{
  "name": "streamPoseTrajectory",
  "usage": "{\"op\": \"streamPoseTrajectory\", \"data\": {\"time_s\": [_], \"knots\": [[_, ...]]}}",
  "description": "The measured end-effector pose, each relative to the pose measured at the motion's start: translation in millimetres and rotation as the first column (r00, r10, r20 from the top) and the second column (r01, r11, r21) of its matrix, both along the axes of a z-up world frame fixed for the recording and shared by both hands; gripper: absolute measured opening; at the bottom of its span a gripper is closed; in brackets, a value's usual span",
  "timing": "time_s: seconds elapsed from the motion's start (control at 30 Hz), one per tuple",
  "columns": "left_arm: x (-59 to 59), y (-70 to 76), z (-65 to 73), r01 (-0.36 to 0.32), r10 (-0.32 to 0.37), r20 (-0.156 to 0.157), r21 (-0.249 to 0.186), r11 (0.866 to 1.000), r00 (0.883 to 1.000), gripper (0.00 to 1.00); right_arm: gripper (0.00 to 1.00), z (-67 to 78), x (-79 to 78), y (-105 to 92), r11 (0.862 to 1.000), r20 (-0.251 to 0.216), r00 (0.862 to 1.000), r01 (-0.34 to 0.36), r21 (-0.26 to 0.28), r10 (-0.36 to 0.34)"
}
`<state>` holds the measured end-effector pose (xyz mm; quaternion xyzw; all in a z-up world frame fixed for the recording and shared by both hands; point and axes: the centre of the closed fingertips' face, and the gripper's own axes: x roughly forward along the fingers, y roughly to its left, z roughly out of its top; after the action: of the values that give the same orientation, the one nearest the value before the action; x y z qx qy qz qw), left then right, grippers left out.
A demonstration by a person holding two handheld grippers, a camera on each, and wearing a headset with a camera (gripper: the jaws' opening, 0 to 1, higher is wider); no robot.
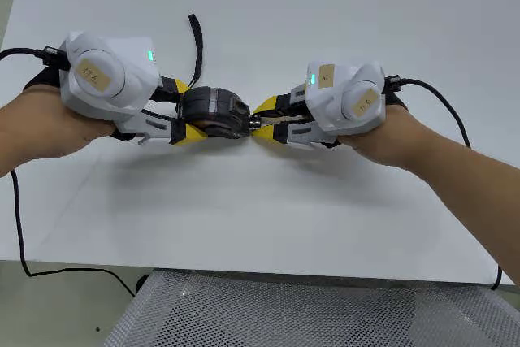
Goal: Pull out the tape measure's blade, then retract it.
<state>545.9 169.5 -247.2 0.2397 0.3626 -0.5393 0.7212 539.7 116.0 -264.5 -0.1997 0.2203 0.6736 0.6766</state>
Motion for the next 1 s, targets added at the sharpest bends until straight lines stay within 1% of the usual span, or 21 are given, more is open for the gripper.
{"op": "streamPoseTrajectory", "data": {"time_s": [0.07, 0.2, 0.3, 0.53, 0.67, 1.0], "knots": [[-0.1, 0.1, -0.1, 0.004, -0.004, 0.001, 0.002, 1.000, 1.000, 0.27, 0.09, 0.0, -0.1, -0.1, 1.000, 0.006, 1.000, -0.001, -0.002, 0.001], [0.0, 0.1, -0.3, 0.007, -0.007, 0.000, -0.002, 1.000, 1.000, 0.27, 0.09, 0.0, -0.3, -0.4, 1.000, 0.002, 1.000, 0.002, -0.001, -0.002], [-0.6, 0.1, -0.3, 0.012, -0.012, 0.003, 0.002, 1.000, 1.000, 0.27, 0.08, 0.0, -0.2, -0.8, 1.000, 0.010, 1.000, -0.003, -0.004, 0.003], [-1.1, 0.6, -0.5, 0.023, -0.024, 0.013, 0.009, 1.000, 1.000, 0.26, 0.08, 2.1, -0.7, -4.2, 1.000, 0.010, 1.000, -0.007, -0.001, 0.007], [-1.1, 1.4, -0.6, 0.020, -0.020, 0.012, 0.010, 1.000, 1.000, 0.26, 0.08, 5.3, 0.2, -6.5, 1.000, 0.011, 1.000, -0.002, 0.003, 0.002], [-0.4, -0.1, -0.5, 0.020, -0.020, 0.010, 0.011, 1.000, 1.000, 0.26, 0.08, 5.7, 0.9, -14.2, 1.000, 0.008, 1.000, 0.000, -0.007, 0.000]]}}
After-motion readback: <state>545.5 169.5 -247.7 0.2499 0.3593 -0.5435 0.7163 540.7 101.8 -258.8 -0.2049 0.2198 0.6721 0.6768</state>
